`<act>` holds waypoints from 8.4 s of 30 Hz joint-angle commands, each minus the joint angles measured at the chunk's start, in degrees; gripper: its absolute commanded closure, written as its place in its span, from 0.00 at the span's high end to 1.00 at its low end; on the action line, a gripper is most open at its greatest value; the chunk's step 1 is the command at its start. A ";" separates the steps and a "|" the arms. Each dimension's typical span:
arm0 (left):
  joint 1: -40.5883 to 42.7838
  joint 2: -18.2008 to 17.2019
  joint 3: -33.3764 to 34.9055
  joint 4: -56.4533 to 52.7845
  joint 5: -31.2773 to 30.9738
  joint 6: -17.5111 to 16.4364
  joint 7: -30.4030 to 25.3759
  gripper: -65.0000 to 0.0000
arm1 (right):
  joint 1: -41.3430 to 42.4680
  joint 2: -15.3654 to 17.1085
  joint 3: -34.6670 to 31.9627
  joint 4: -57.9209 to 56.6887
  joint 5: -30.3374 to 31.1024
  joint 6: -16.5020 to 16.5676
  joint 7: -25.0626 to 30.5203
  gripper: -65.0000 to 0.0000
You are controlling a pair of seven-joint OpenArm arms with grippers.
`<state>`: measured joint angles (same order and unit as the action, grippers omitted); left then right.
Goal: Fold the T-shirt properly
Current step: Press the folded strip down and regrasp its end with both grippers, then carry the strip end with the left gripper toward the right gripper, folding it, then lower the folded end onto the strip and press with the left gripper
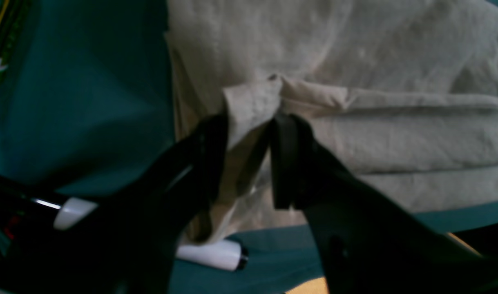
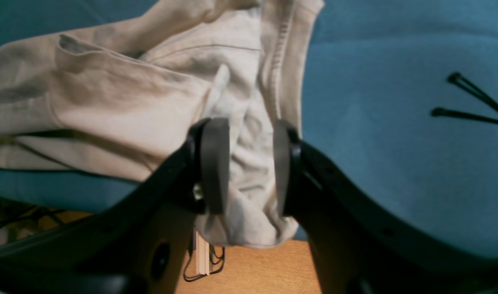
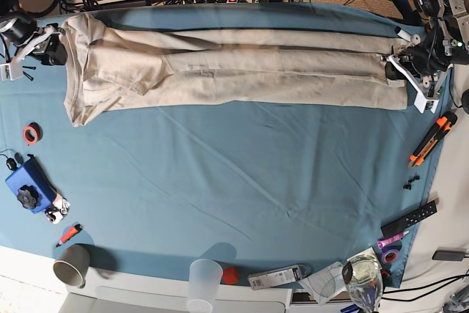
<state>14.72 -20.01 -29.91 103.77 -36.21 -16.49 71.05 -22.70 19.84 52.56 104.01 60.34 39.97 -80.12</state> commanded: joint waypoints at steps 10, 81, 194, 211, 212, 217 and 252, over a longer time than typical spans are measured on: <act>-0.24 -0.92 -0.22 1.05 -3.65 -1.53 -0.24 0.23 | 0.00 0.72 0.63 0.87 -2.97 0.03 2.14 0.29; -5.40 23.82 54.47 12.98 20.24 -1.97 -17.57 0.00 | 0.00 -2.21 0.63 0.87 -4.87 0.03 3.89 0.29; -7.19 27.08 64.26 -4.83 30.03 6.45 -16.22 0.00 | 0.00 -2.05 0.66 0.90 -1.25 0.03 10.16 0.29; -0.50 26.82 64.22 16.44 28.92 5.95 -12.94 0.00 | 0.02 -1.86 0.74 0.90 -4.76 0.03 13.73 0.29; -0.37 26.82 64.22 16.59 28.89 5.97 -12.92 0.00 | -0.02 -1.68 0.74 0.90 -5.60 0.03 13.46 0.30; -0.26 26.84 64.22 16.59 28.89 5.95 -12.96 0.00 | -0.04 0.46 0.72 0.90 -9.53 0.03 12.90 0.57; -0.26 26.49 64.22 20.04 48.19 7.06 -12.52 0.00 | 9.40 6.03 -13.25 -28.44 7.56 0.03 2.36 0.57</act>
<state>14.24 5.26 33.63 123.07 11.18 -9.45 59.79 -13.34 24.88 39.13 75.22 68.93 40.16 -76.79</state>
